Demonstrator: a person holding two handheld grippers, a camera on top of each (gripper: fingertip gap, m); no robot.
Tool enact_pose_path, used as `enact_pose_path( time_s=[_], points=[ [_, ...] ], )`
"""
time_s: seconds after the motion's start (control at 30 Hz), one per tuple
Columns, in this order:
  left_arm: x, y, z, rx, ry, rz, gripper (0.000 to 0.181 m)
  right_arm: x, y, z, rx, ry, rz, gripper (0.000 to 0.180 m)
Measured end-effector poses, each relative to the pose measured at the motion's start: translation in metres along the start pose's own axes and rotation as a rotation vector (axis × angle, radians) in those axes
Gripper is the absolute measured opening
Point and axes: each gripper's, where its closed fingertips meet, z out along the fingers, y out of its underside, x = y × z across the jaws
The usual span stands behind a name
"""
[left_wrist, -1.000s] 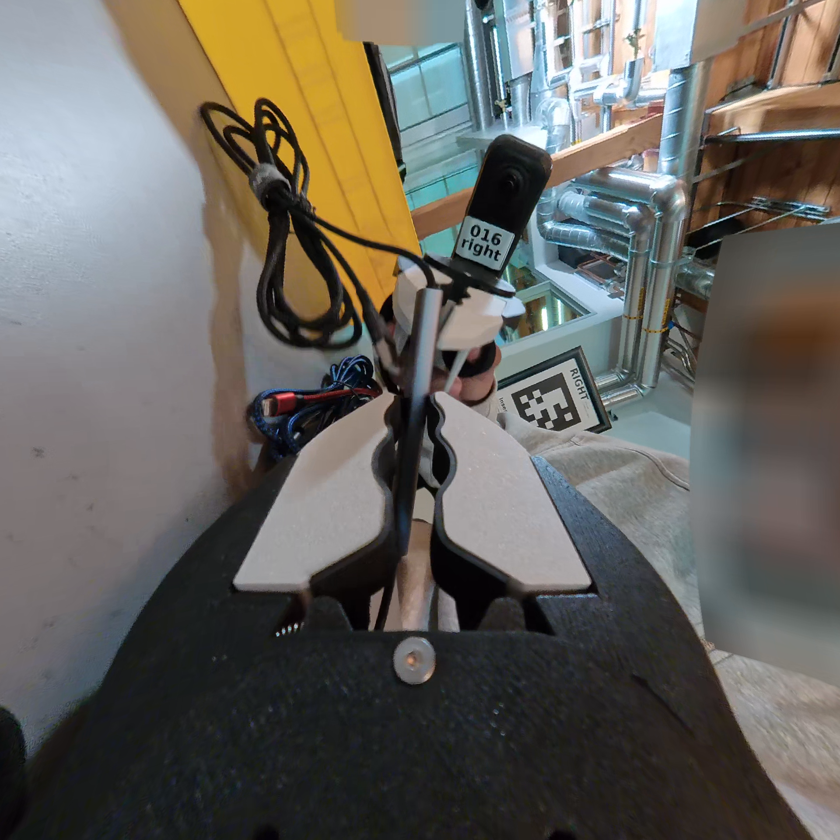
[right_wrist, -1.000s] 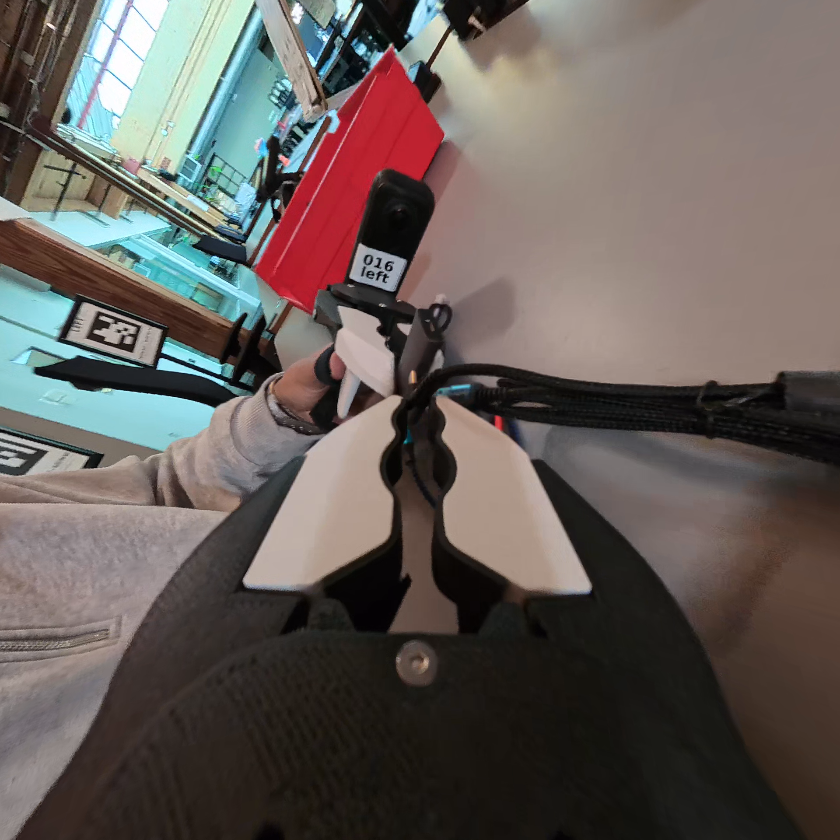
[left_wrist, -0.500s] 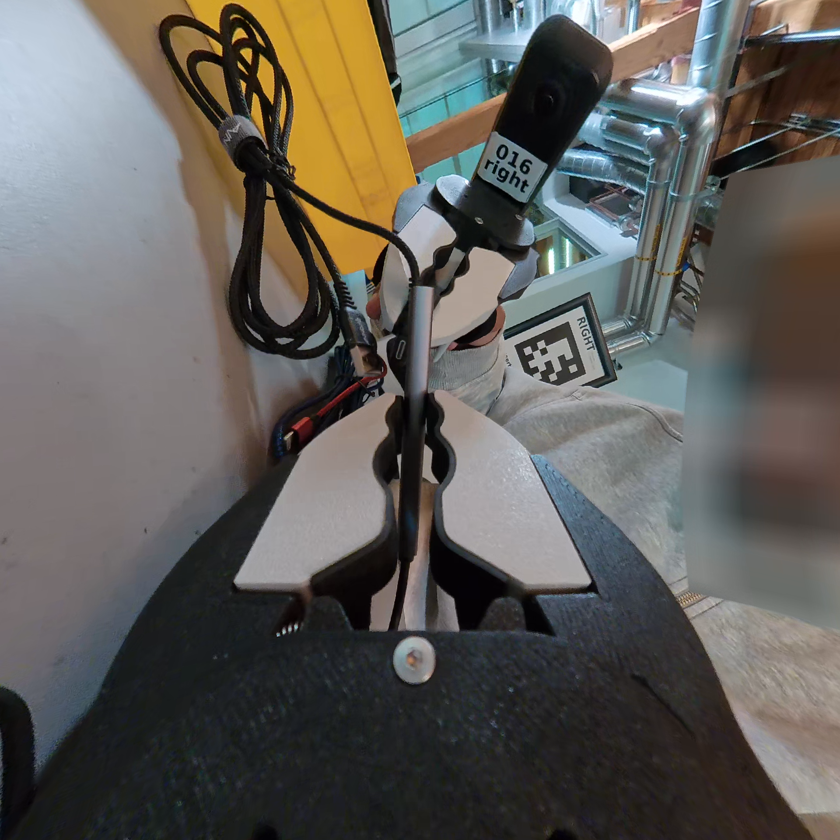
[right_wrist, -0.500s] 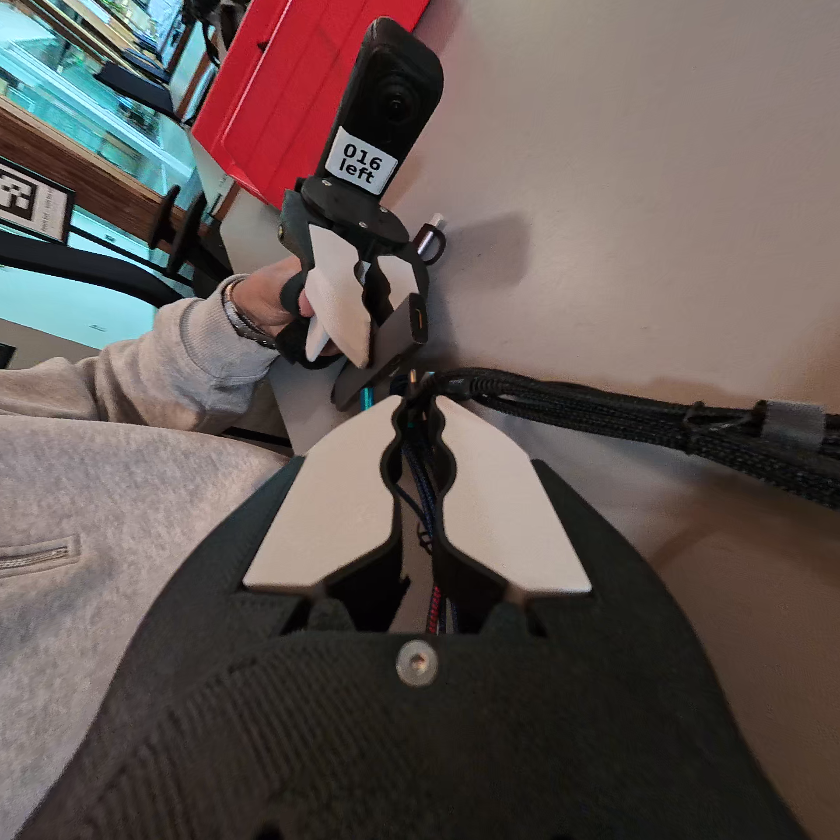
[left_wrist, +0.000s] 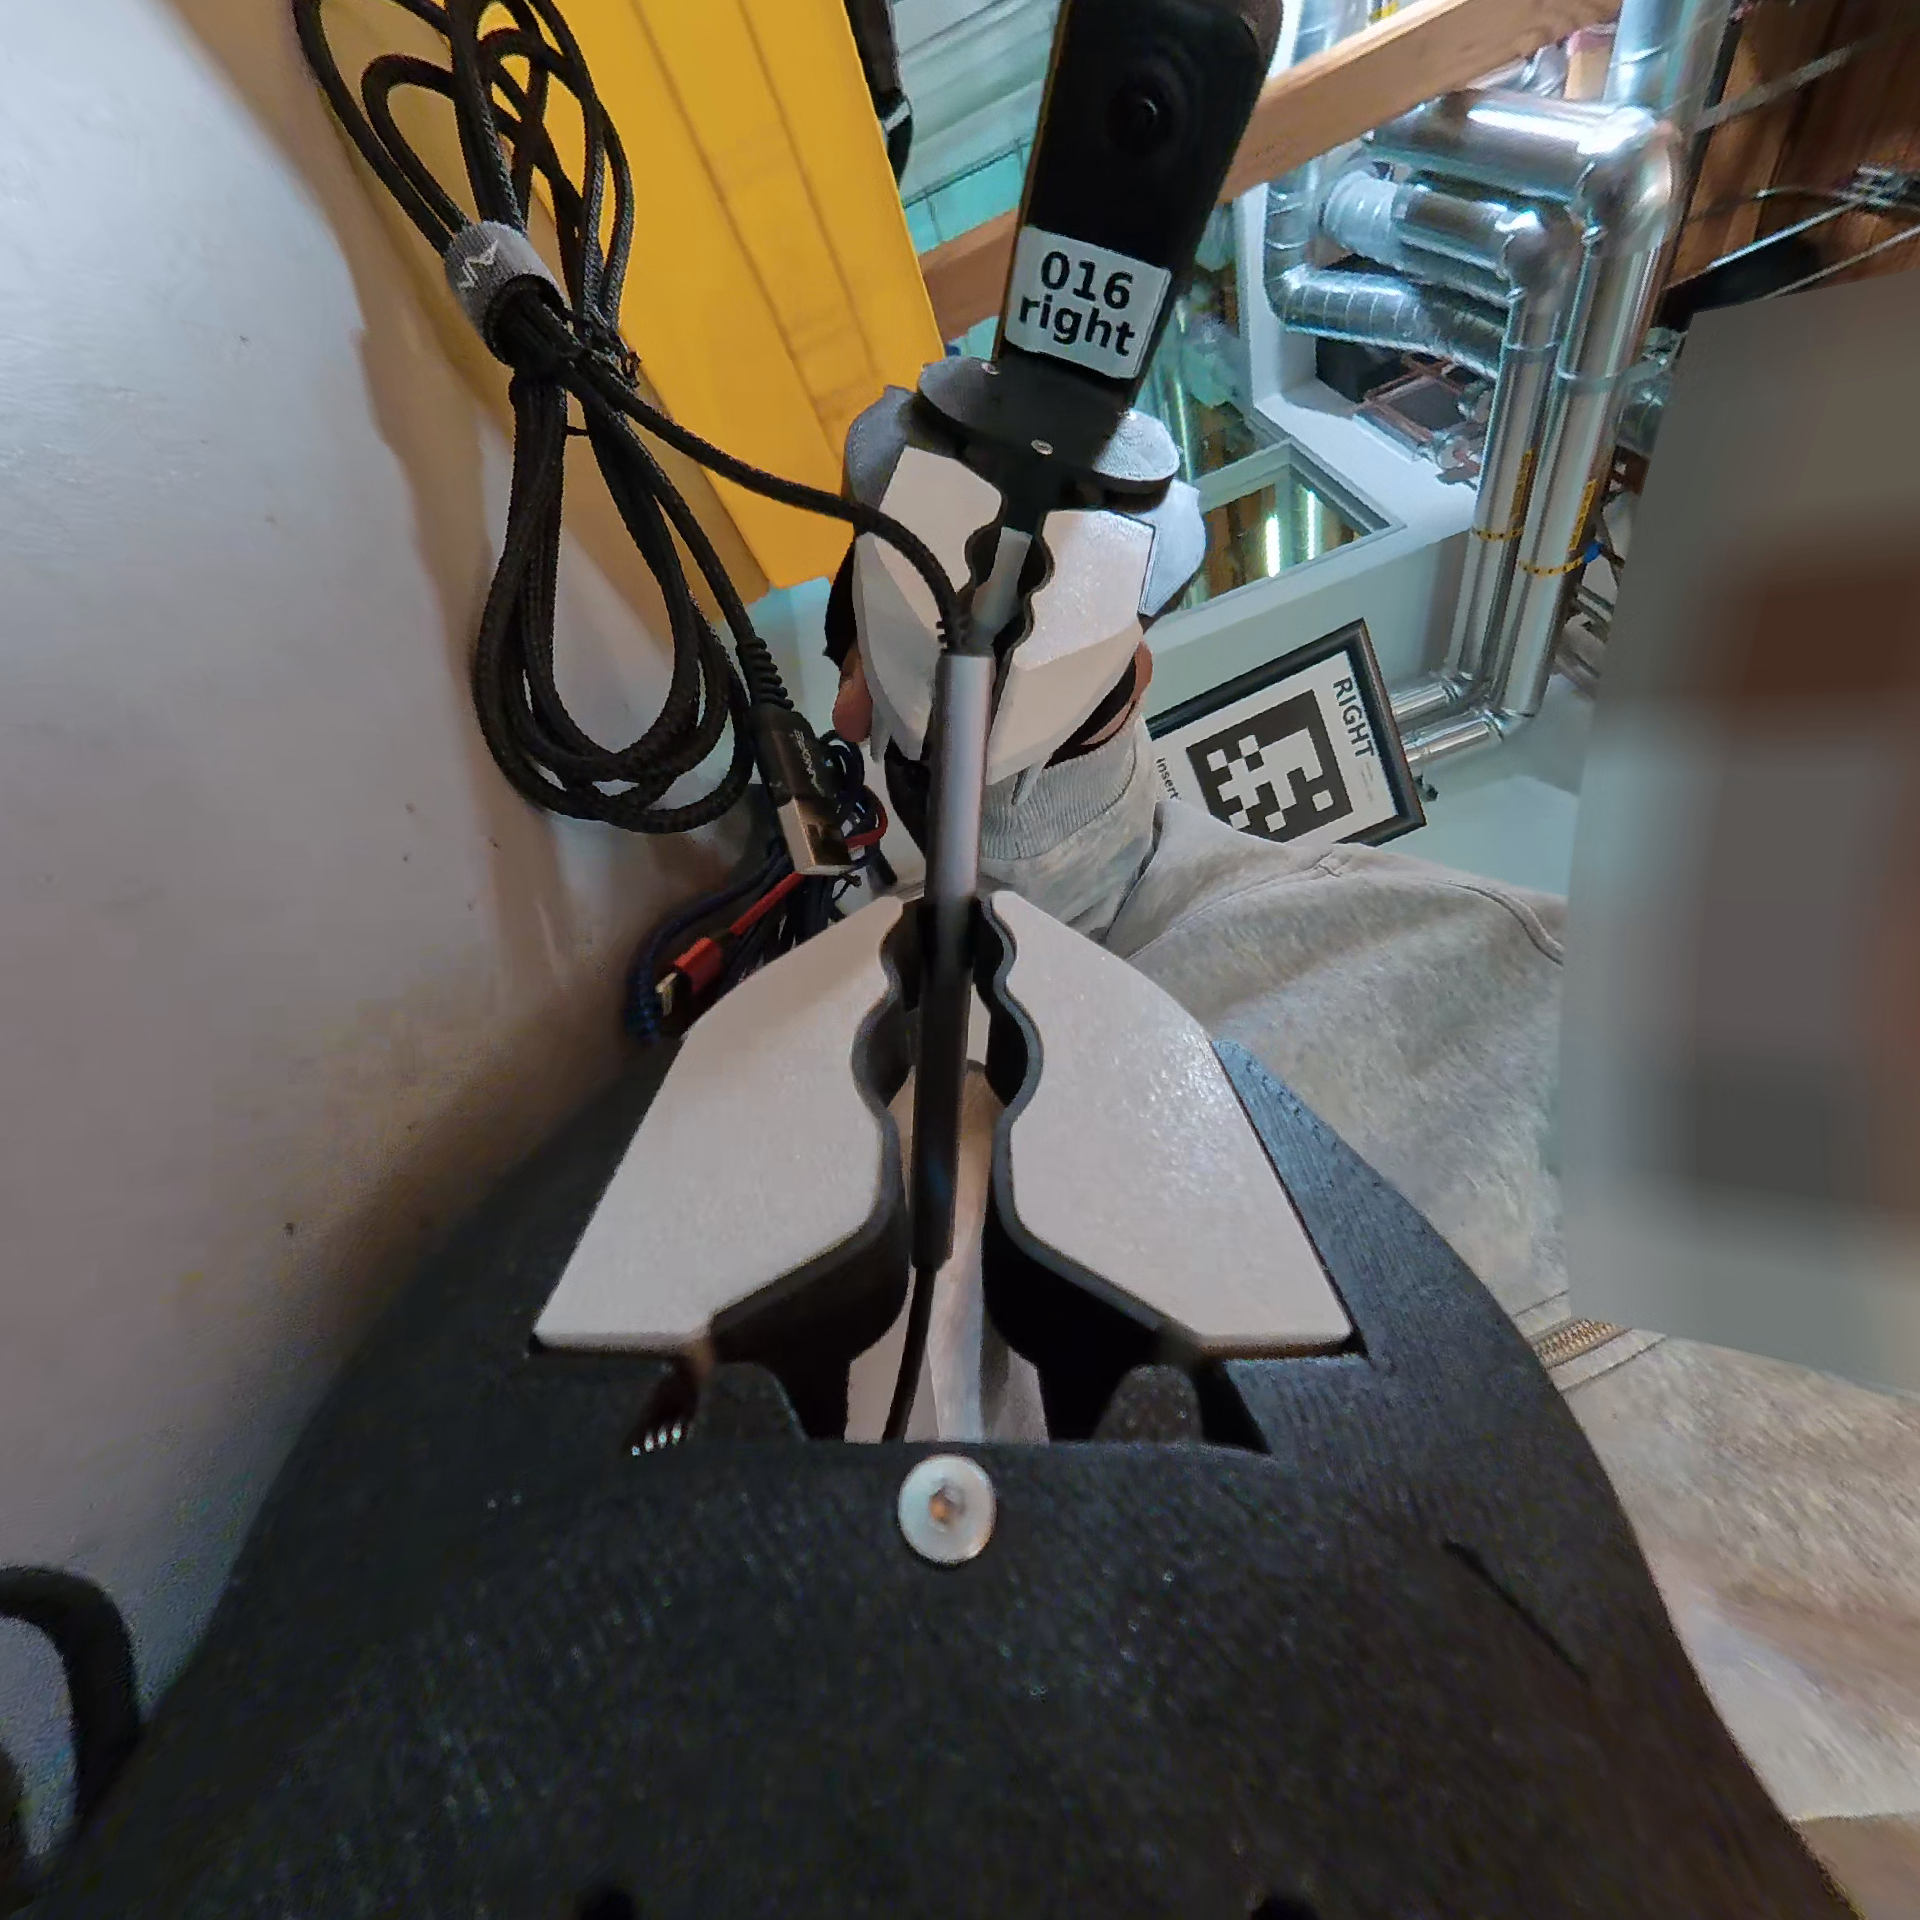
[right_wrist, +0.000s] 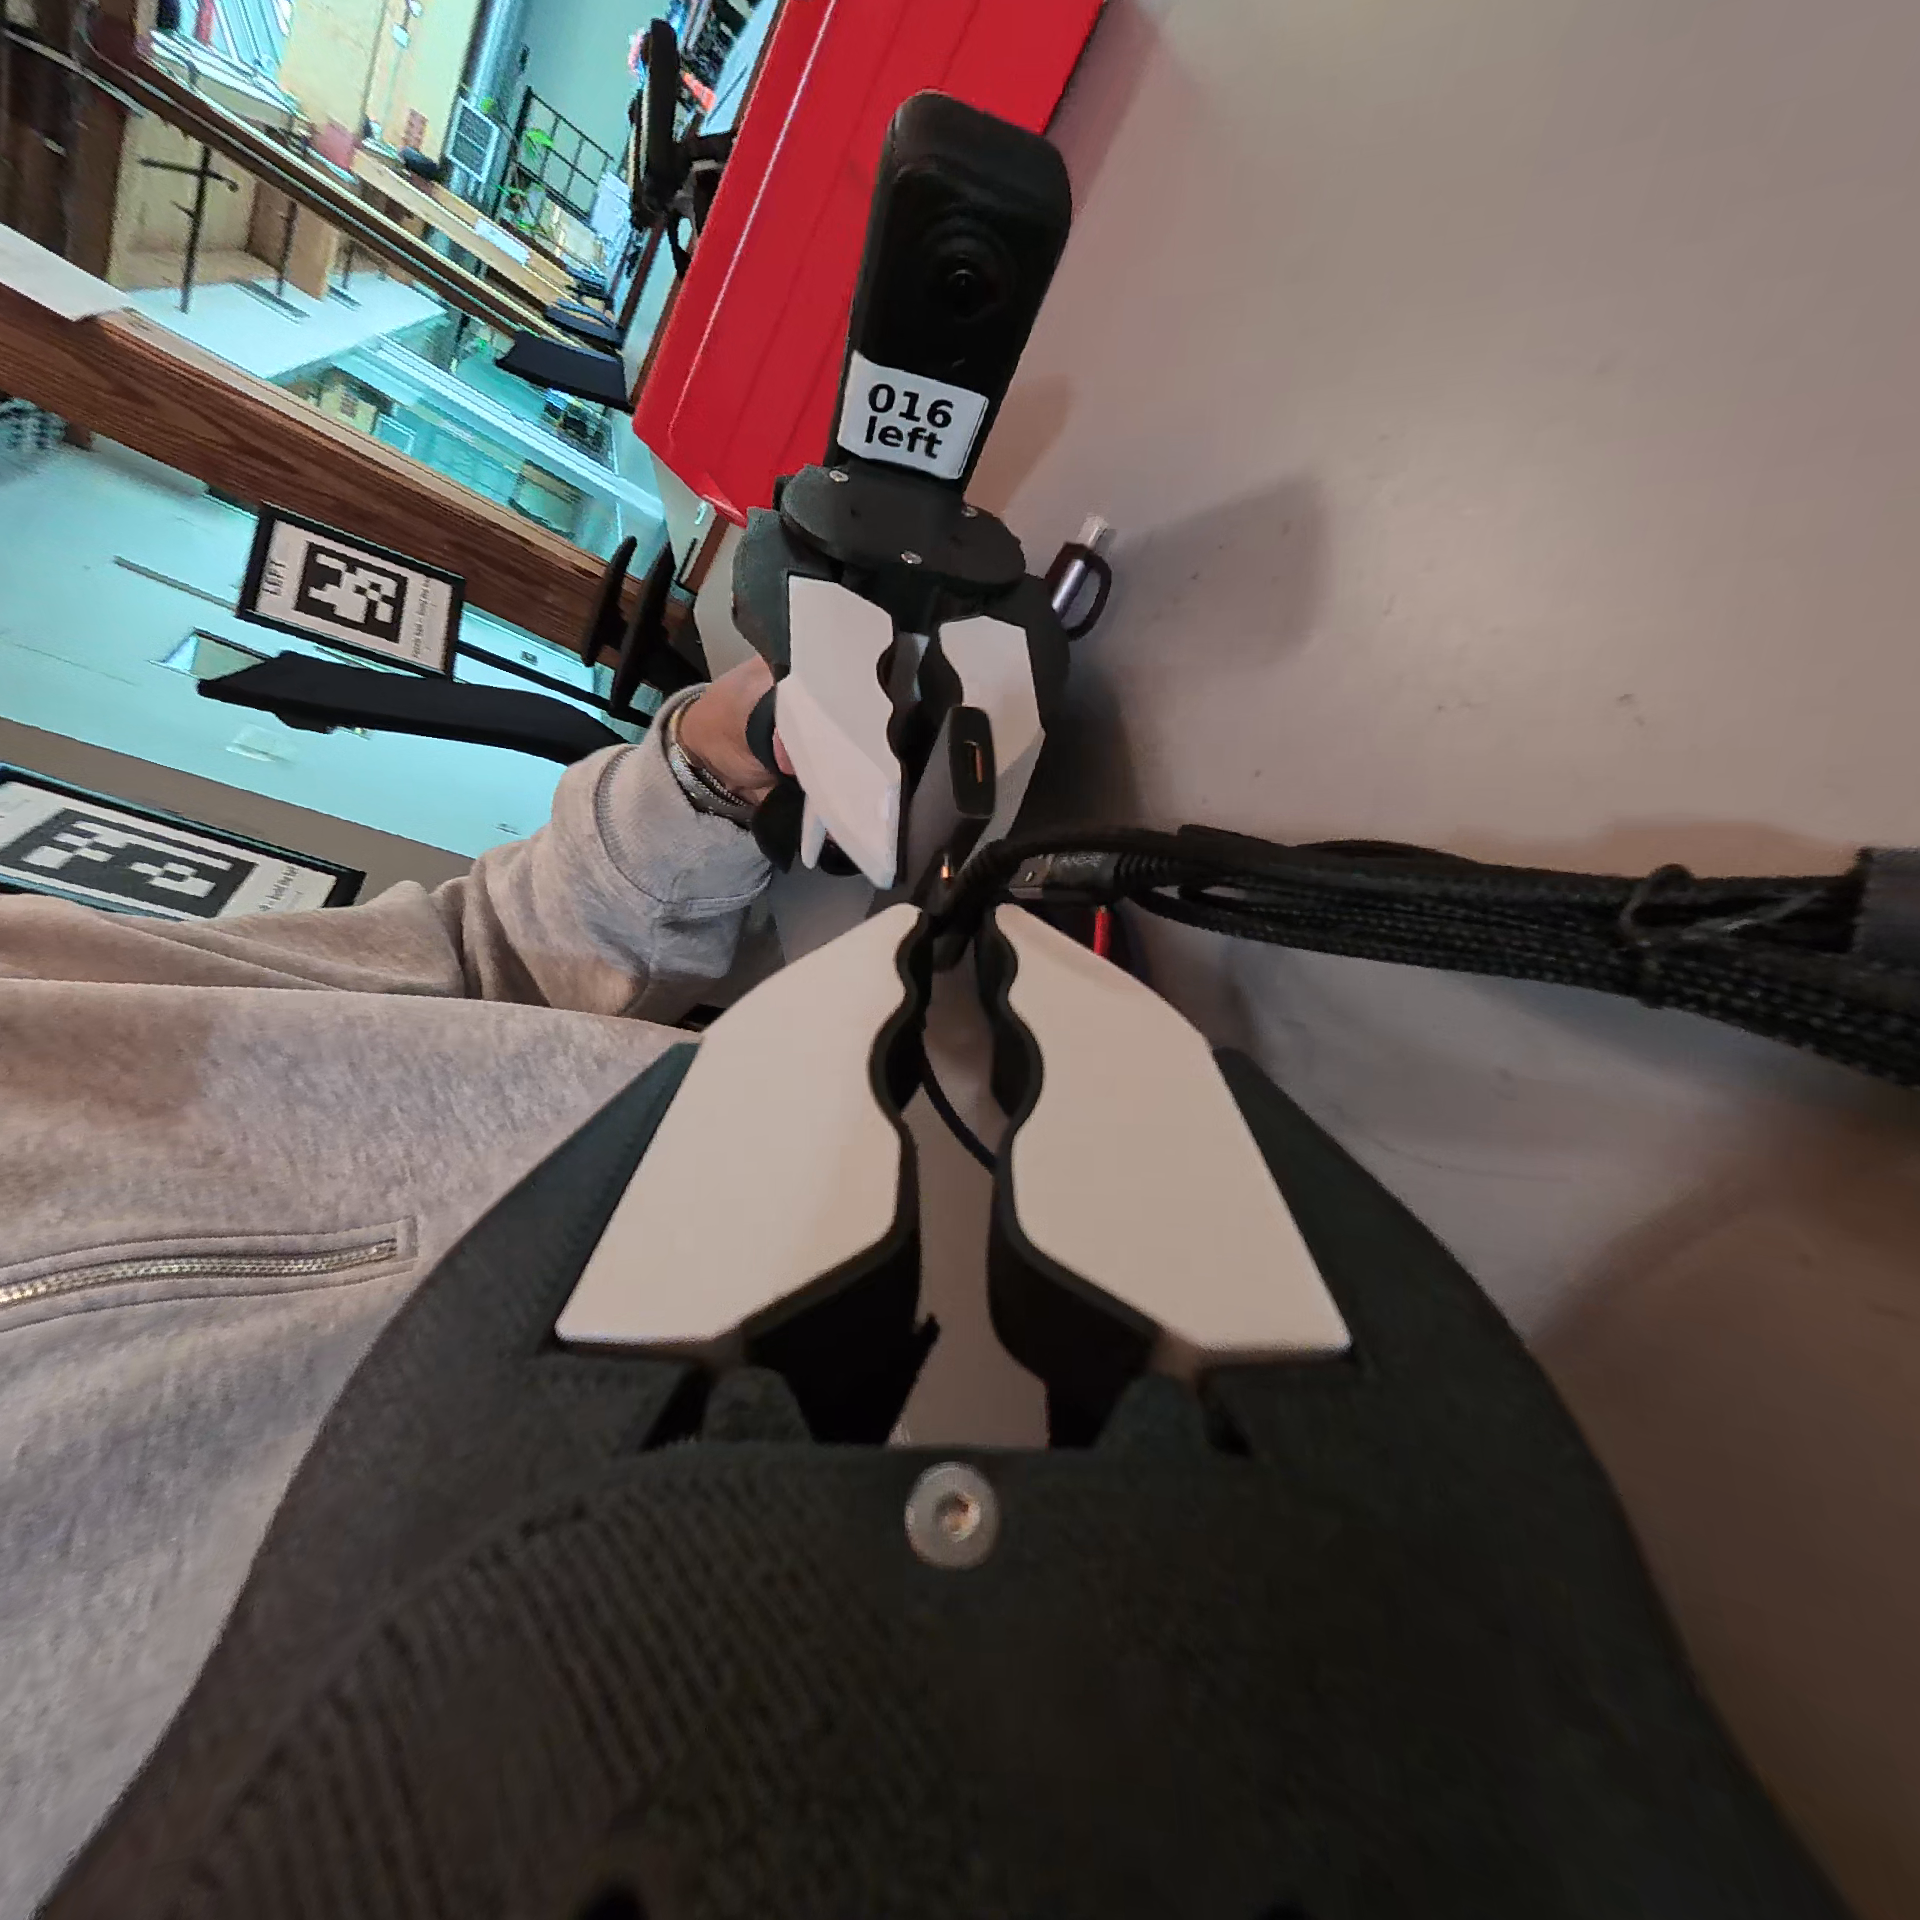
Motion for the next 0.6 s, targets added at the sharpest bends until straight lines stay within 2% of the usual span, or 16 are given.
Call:
enact_pose_path(
  time_s=[0.3,0.47,0.6],
  points=[
    [0.002,-0.001,-0.001,0.011,0.018,0.003,0.010,-0.002,-0.002,0.004,0.033,-0.043,-0.001,0.008],
    [0.002,-0.009,-0.005,0.072,0.021,0.005,0.016,-0.002,0.001,0.008,0.021,-0.035,-0.020,0.008],
    [0.002,-0.009,-0.005,0.075,0.012,0.018,0.009,-0.003,0.001,0.010,0.023,-0.030,-0.032,0.008]
  ],
)
